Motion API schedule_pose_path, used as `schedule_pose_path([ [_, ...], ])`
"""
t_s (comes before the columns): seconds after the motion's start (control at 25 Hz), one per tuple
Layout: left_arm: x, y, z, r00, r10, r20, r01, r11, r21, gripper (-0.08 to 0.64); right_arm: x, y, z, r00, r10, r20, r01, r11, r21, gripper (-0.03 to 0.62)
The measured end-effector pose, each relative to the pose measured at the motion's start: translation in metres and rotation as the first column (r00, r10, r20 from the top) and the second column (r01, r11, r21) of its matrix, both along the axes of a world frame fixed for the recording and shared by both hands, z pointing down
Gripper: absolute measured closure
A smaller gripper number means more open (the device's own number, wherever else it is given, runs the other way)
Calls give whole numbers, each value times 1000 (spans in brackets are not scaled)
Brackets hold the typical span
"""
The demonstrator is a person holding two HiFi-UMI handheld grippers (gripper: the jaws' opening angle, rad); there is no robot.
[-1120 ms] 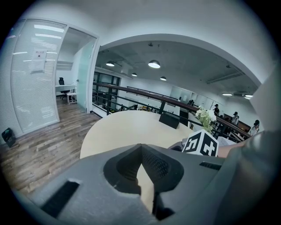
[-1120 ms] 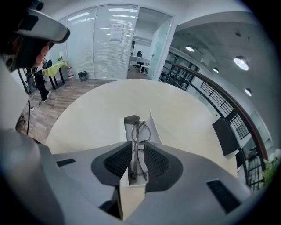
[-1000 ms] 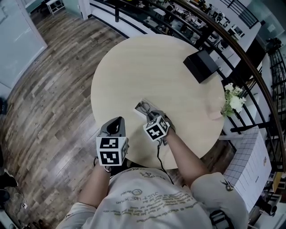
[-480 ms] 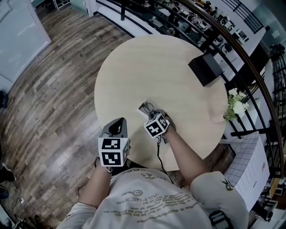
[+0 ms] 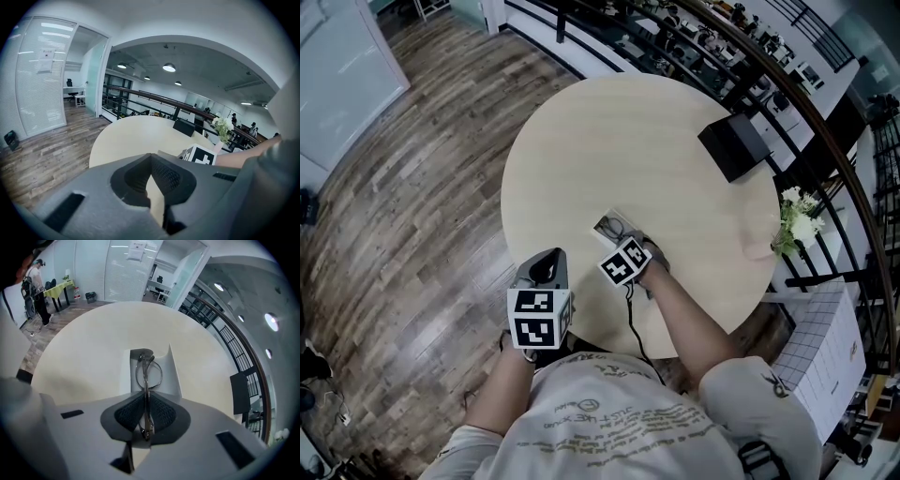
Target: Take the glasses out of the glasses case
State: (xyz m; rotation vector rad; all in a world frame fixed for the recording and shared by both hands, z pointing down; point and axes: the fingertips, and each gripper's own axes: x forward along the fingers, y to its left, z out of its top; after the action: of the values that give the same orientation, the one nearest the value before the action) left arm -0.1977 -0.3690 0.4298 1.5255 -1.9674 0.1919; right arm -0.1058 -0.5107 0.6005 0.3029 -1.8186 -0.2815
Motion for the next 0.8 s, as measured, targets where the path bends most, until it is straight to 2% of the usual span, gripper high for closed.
schedule_pose_path([
  [0.32,3,-3,0,1000,27,1,-27,1000,4,554,2,-6,-8,998,49,46,-50,999,12,561],
  [0.6,5,-9,-7,998,57,13,-57,998,17,554,-7,1,-41,987,39,154,-43,999,17,561],
  [0.8,9,-17,-18,996,86,29,-87,996,36,554,-18,5,-79,961,35,276,-50,998,46,562],
])
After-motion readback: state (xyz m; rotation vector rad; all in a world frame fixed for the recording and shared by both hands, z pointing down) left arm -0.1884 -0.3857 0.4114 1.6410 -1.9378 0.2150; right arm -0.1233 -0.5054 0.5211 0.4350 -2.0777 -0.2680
